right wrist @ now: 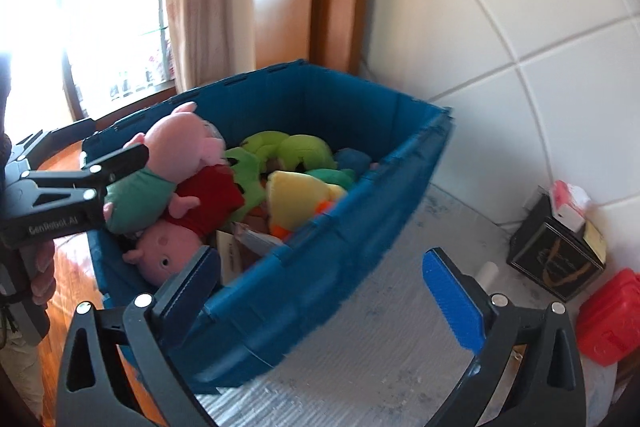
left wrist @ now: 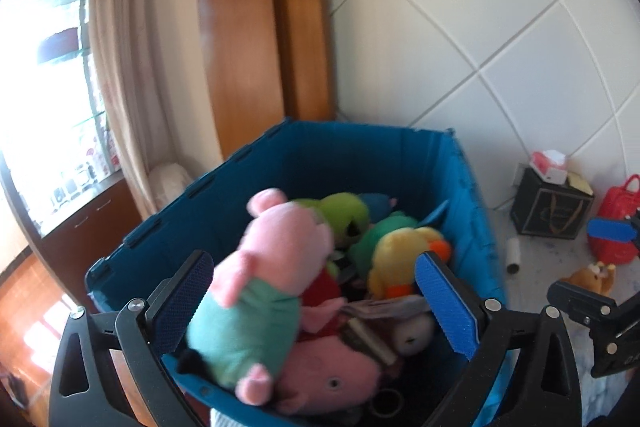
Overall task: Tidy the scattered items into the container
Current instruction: 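Return both tools to the table toward the brown bear plush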
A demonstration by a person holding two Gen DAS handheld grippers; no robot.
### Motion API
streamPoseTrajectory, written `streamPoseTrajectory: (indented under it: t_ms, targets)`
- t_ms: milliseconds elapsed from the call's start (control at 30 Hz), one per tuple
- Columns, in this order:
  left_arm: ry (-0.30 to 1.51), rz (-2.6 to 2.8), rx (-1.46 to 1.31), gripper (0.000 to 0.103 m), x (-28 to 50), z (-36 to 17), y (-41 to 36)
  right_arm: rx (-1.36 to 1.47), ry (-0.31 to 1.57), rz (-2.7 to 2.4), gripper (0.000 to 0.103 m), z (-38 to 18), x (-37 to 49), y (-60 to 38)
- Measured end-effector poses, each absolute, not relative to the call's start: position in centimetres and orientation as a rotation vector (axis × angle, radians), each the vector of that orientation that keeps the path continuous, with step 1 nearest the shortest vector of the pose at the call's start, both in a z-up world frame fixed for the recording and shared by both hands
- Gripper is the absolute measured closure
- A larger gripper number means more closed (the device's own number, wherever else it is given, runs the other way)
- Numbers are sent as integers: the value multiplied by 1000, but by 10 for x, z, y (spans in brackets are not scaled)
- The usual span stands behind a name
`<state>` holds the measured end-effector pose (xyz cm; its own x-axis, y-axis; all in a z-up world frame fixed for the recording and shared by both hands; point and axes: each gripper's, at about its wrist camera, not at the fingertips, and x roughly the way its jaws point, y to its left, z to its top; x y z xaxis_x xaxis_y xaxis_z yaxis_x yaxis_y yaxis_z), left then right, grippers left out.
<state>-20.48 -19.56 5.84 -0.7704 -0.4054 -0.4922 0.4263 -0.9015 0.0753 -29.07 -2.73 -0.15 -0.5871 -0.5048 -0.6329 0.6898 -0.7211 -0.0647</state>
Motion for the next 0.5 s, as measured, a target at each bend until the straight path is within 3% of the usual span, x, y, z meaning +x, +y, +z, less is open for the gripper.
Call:
streamPoseTrajectory:
  t_ms: [267,500]
  targets:
    - [-32,-2807,721,1,-246,60,-66,896,272,-2515,0,-12,-309,139]
    - [-25,-2896,881,1,-303,5,69,1066,191,-2667,0,-46,-328,317]
